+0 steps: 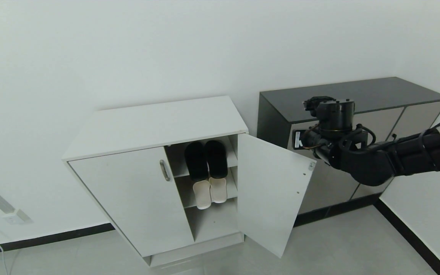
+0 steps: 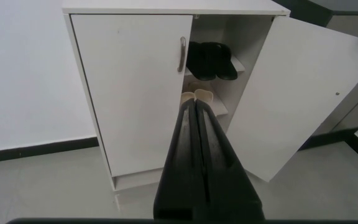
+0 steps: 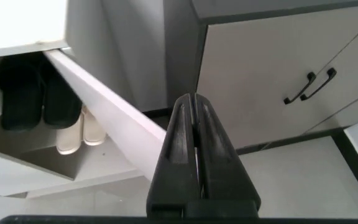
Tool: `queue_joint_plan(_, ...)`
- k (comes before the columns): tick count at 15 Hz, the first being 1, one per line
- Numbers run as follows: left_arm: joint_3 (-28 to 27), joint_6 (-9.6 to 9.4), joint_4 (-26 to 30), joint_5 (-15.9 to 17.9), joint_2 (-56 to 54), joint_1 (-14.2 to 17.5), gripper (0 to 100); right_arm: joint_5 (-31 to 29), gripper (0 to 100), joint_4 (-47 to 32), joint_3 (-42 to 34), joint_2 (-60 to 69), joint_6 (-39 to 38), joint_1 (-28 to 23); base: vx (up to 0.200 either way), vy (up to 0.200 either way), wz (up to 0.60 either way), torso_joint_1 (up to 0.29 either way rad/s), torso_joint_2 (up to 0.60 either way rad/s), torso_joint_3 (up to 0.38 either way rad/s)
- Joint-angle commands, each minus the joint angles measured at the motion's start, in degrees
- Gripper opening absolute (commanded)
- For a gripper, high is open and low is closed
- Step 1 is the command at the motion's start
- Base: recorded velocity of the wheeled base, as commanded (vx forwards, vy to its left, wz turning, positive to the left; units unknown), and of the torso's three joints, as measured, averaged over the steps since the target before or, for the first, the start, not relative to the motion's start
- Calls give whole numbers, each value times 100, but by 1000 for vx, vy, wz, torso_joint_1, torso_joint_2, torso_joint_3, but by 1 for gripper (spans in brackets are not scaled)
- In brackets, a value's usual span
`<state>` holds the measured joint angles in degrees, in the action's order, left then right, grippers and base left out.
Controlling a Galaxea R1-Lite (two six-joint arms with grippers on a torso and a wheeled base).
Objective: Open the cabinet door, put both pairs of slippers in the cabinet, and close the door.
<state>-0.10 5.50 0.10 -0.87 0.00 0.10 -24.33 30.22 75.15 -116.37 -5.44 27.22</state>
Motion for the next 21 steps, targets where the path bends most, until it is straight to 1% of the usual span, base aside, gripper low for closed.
queue_joint_plan(1, 1, 4, -1, -1, 0, -1, 0, 7, 0, 1, 175, -290, -1, -112, 0, 0, 0, 0, 0, 0)
queue_joint_plan(3, 1, -5, 8, -1, 9, -1, 0, 25, 0, 1, 263, -404, -10, -173, 0, 0, 0, 0, 0, 0)
queue_joint_plan(5, 1, 4, 8, -1, 0, -1, 0, 166, 0, 1, 272, -509, -10, -261, 0, 0, 0, 0, 0, 0)
queue_joint_plan(8, 1, 4, -1, -1, 9, -1, 0, 174, 0, 10, 316, -720, -80, -349, 0, 0, 0, 0, 0, 0)
queue_joint_plan(17, 1, 4, 8, -1, 0, -1, 0, 210, 0, 10, 377, -975, -124, -349, 0, 0, 0, 0, 0, 0)
queue_joint_plan(21, 1, 4, -1, -1, 9, -1, 0, 201, 0, 10, 175, -887, -230, -217, 0, 0, 0, 0, 0, 0)
